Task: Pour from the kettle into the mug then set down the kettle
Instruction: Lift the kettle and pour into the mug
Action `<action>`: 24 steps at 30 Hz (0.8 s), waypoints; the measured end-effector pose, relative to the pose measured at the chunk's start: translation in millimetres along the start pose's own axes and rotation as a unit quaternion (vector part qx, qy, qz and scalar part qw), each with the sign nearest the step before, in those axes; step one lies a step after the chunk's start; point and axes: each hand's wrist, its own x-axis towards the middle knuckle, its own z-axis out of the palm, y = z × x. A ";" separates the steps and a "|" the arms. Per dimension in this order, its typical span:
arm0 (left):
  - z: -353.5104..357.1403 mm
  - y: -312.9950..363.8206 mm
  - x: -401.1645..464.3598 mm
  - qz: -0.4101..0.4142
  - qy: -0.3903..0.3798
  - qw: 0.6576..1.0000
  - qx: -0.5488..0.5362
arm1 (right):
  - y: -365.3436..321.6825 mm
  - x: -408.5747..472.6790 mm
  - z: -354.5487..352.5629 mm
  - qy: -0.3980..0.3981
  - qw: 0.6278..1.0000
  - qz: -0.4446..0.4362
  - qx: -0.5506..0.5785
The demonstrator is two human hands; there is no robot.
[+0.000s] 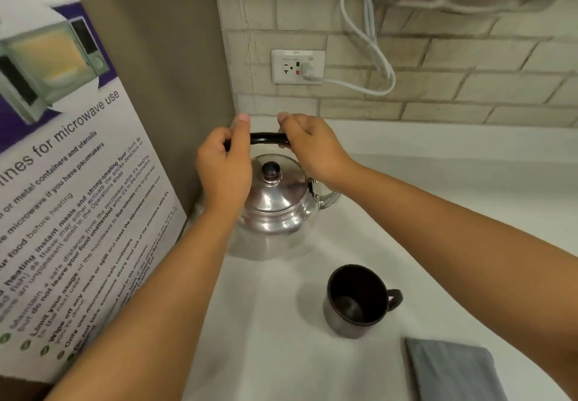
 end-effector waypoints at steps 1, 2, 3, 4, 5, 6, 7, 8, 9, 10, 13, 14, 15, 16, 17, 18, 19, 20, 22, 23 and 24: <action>-1.9 5.4 -0.3 -0.002 0.009 1.000 -0.004 | -5.5 -5.2 -3.9 -0.006 1.000 -0.008 0.001; -3.8 9.5 -1.6 -0.007 0.017 1.000 -0.006 | -10.2 -11.0 -8.7 -0.011 1.000 -0.015 0.008; -6.2 12.5 -3.6 -0.012 0.023 1.000 -0.009 | -13.5 -17.7 -14.4 -0.012 1.000 -0.018 0.020; -9.3 15.3 -6.6 -0.017 0.025 0.999 -0.012 | -14.7 -25.4 -20.9 -0.006 0.999 -0.019 0.035; -12.8 17.8 -10.1 -0.019 0.023 0.999 -0.016 | -13.2 -34.7 -28.0 0.007 0.999 -0.017 0.043; -16.4 20.0 -14.2 -0.019 0.018 0.999 -0.022 | -9.5 -45.6 -35.2 0.023 0.999 -0.014 0.043; -20.1 21.8 -18.2 -0.019 0.012 0.999 -0.026 | -3.4 -58.9 -42.0 0.039 0.999 -0.009 0.037; -23.7 24.1 -22.6 -0.019 0.008 0.999 -0.030 | 4.7 -74.0 -47.7 0.055 0.998 0.000 0.030; -27.0 26.8 -27.2 -0.019 0.006 0.999 -0.031 | 14.9 -90.3 -52.6 0.071 0.997 0.012 0.024; -30.1 29.6 -31.6 -0.018 0.007 0.999 -0.032 | 26.2 -107.2 -56.1 0.089 0.995 0.030 0.021; -39.6 37.1 -44.6 -0.013 0.010 0.999 -0.032 | 62.3 -157.5 -59.9 0.151 0.983 0.106 0.024; -42.5 39.4 -48.5 -0.015 0.010 0.999 -0.032 | 73.4 -172.6 -59.2 0.164 0.977 0.131 0.025; -45.2 41.3 -52.4 -0.017 0.009 0.999 -0.031 | 83.6 -185.6 -57.4 0.170 0.973 0.152 0.027; -48.0 43.1 -56.3 -0.021 0.007 0.999 -0.028 | 92.5 -196.9 -54.9 0.171 0.970 0.169 0.031; -50.3 44.7 -60.4 -0.024 0.005 0.999 -0.025 | 99.9 -206.0 -51.8 0.169 0.968 0.181 0.036; -52.5 46.3 -64.1 -0.025 0.003 0.999 -0.021 | 105.4 -213.0 -48.2 0.164 0.968 0.188 0.039; -54.5 47.7 -67.3 -0.024 0.001 1.000 -0.016 | 109.5 -218.1 -44.0 0.158 0.967 0.193 0.042; -56.7 49.5 -70.3 -0.023 -0.001 1.000 -0.011 | 112.0 -221.8 -39.8 0.149 0.968 0.196 0.050; -60.9 53.8 -75.3 -0.020 -0.004 1.000 -0.007 | 114.7 -226.2 -33.6 0.123 0.971 0.193 0.061; -63.0 55.9 -76.9 -0.019 -0.005 1.000 -0.005 | 115.6 -227.2 -32.0 0.111 0.974 0.189 0.049; -64.7 58.0 -78.1 -0.019 -0.006 1.000 -0.003 | 116.0 -227.4 -31.8 0.103 0.977 0.183 0.028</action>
